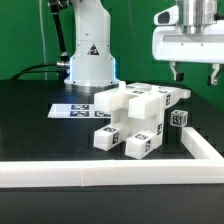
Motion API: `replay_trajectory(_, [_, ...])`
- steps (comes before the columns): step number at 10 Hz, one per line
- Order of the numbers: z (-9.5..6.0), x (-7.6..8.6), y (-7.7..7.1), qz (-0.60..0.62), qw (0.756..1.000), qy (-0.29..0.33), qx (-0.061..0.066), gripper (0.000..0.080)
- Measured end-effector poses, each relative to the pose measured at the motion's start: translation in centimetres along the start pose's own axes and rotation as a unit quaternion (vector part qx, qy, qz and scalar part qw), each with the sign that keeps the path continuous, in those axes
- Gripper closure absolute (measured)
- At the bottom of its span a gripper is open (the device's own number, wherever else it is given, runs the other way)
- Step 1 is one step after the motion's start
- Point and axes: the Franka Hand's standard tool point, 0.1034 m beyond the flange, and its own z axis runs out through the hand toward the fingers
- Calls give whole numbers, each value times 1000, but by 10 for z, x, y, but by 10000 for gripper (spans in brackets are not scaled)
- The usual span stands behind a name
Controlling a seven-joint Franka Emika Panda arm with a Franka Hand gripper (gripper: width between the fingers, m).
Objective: Assemble chair
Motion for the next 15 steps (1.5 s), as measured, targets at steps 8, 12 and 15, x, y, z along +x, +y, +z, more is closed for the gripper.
replay_trajectory(8, [14,18,11,-42,999,4,-14,151])
replay_trajectory(12, [12,28,13,-65,998,5,-15,151])
replay_trajectory(15, [11,47,17,-91,996,8,-14,151])
